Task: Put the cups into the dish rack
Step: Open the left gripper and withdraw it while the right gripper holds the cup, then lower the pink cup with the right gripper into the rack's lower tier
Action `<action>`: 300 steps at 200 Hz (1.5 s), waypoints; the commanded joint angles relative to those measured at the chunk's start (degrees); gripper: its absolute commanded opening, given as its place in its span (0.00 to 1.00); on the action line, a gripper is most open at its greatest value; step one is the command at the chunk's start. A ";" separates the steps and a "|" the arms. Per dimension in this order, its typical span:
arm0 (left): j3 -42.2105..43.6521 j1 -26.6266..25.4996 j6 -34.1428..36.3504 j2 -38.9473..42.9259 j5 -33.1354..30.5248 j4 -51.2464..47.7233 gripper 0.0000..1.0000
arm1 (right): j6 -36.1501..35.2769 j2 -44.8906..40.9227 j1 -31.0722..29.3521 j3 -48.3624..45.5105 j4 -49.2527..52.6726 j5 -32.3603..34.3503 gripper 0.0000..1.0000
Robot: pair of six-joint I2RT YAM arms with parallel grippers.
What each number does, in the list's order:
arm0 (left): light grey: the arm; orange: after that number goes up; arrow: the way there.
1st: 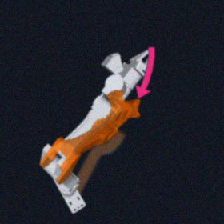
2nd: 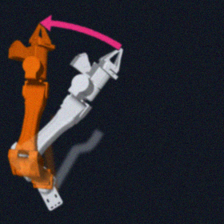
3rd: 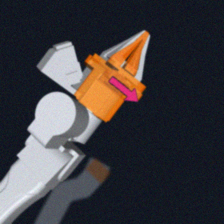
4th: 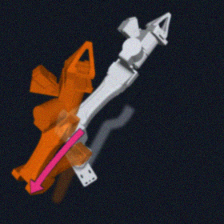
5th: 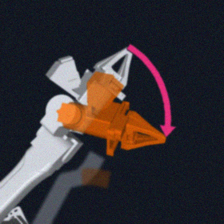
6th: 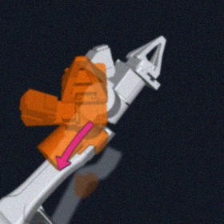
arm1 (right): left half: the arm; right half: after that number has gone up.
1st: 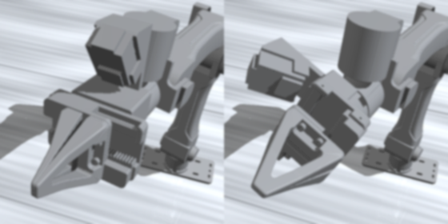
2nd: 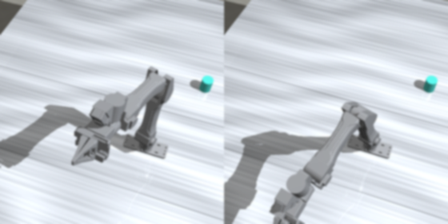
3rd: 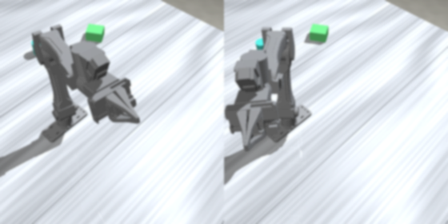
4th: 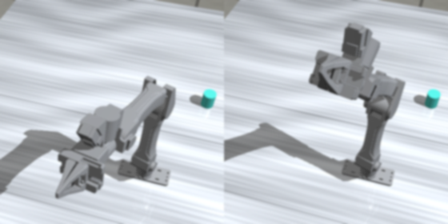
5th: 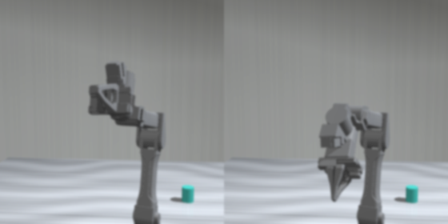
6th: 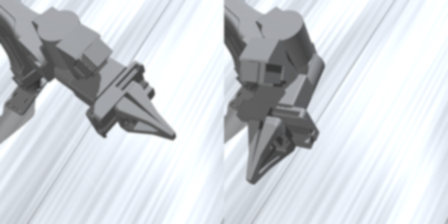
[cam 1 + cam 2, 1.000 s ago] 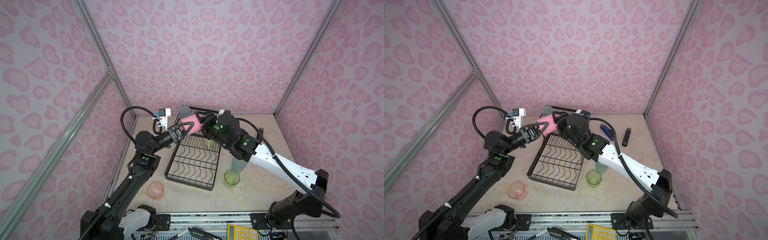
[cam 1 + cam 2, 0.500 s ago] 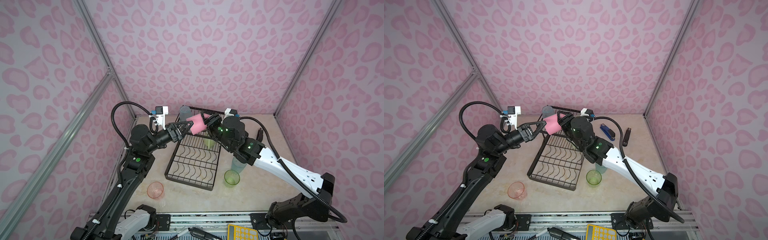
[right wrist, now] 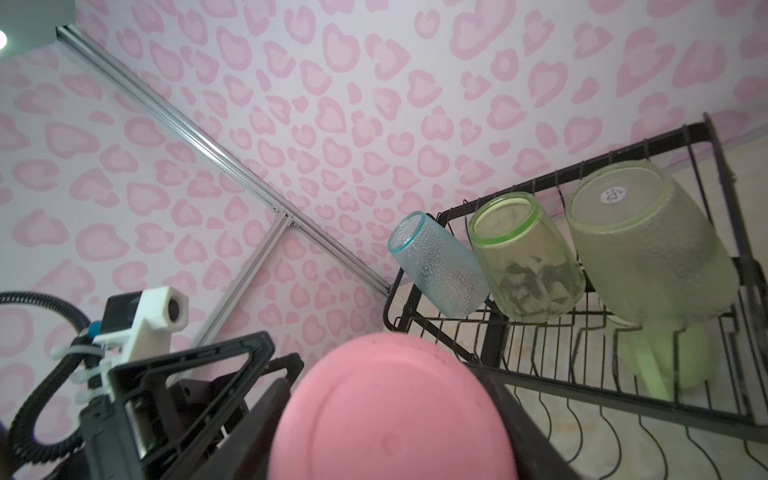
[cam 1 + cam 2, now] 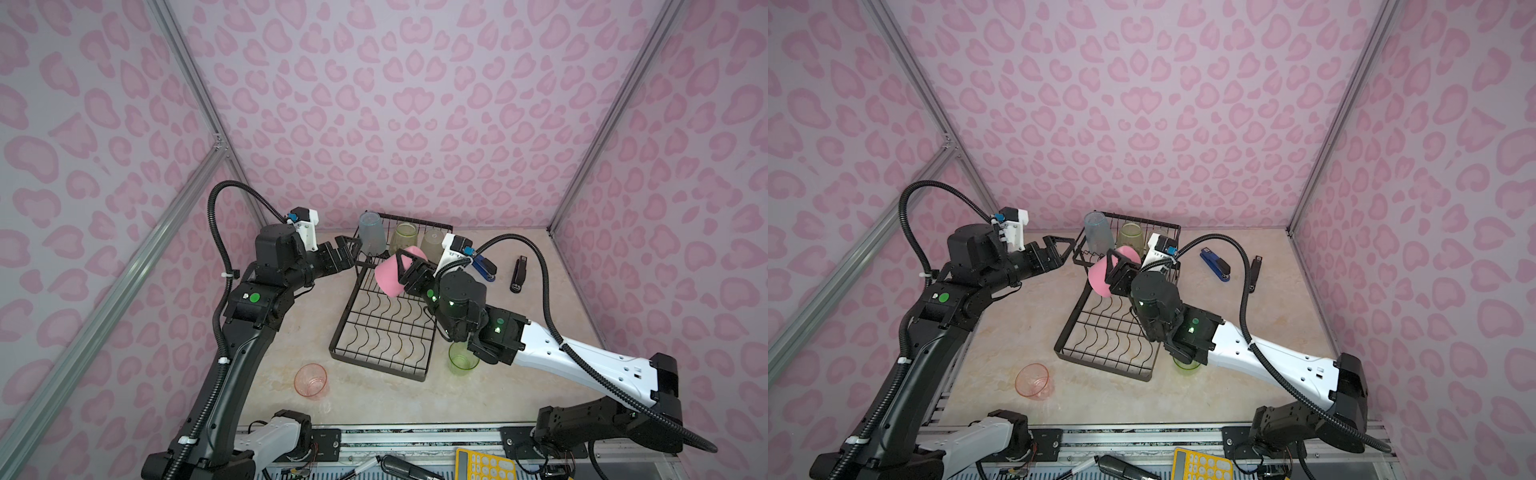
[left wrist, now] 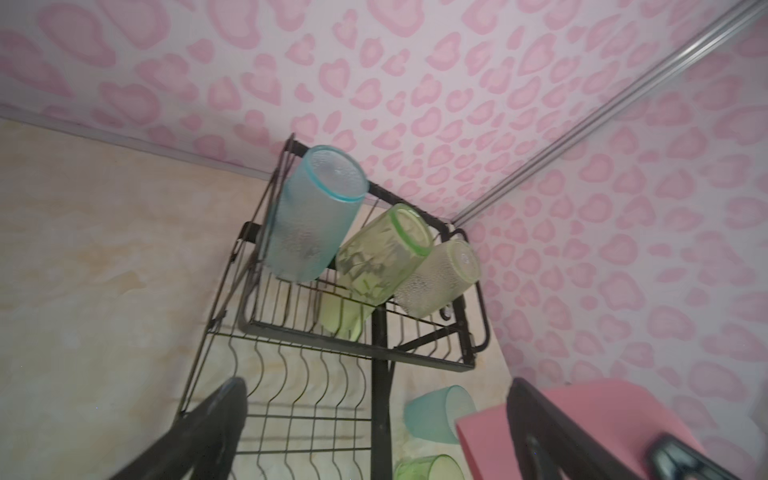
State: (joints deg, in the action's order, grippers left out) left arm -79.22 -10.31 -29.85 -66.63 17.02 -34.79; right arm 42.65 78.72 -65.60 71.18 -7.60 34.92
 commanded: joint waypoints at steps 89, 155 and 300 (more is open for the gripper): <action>13.80 5.21 4.45 -2.30 -4.41 -1.14 0.99 | -41.99 13.00 -9.37 -19.10 -35.27 12.84 0.58; 16.98 5.18 5.07 -2.03 -3.16 1.04 0.99 | -45.56 26.85 -7.95 -18.72 -46.41 12.34 0.60; 18.46 5.19 3.76 -1.75 -0.35 2.70 1.00 | -39.71 42.91 2.90 -7.13 -48.69 4.53 0.61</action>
State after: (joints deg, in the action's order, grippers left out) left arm -61.08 -5.15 -25.78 -68.75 15.73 -33.74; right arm 2.42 119.52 -63.51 62.24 -53.76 40.32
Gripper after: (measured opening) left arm 0.997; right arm 0.627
